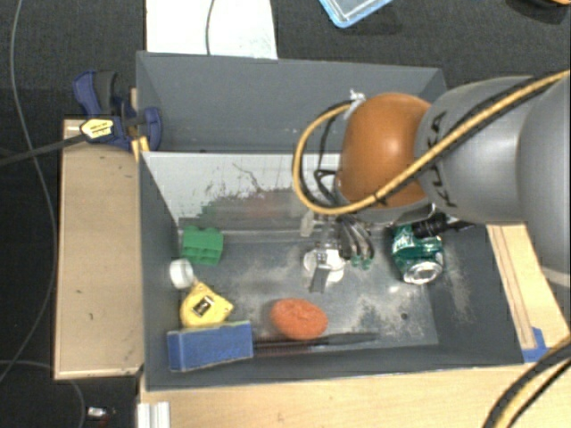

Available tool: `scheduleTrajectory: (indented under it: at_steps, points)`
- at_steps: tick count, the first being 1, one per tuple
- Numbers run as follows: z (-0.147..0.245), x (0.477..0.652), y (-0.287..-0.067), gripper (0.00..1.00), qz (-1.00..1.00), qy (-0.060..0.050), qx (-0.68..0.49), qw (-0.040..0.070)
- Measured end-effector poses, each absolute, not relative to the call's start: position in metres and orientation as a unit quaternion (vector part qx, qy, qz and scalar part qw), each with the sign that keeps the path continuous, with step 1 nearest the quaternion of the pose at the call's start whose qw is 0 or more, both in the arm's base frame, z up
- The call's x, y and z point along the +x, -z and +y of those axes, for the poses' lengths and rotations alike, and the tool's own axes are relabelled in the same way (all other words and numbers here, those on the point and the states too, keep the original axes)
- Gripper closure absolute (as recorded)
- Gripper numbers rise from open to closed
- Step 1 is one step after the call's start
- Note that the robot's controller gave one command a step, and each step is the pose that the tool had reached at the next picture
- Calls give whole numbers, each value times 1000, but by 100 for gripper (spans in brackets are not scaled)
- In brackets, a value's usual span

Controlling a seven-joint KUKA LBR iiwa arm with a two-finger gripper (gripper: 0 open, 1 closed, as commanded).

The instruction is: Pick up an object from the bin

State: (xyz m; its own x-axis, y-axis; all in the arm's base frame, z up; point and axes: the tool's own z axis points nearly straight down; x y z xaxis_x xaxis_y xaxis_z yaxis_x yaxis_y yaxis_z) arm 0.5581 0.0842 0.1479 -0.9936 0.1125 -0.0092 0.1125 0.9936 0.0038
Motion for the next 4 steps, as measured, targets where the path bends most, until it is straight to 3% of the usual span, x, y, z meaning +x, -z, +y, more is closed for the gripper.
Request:
scheduleTrajectory:
  at_steps: [1, 2, 3, 4]
  points:
    - [133, 535, -136, 0, 998, -2, 56, 4]
    - [155, 524, -159, 0, 991, -2, 136, 6]
    - [166, 499, -141, 0, 991, -2, 136, 5]
    - [137, 491, -136, 0, 990, -2, 144, 7]
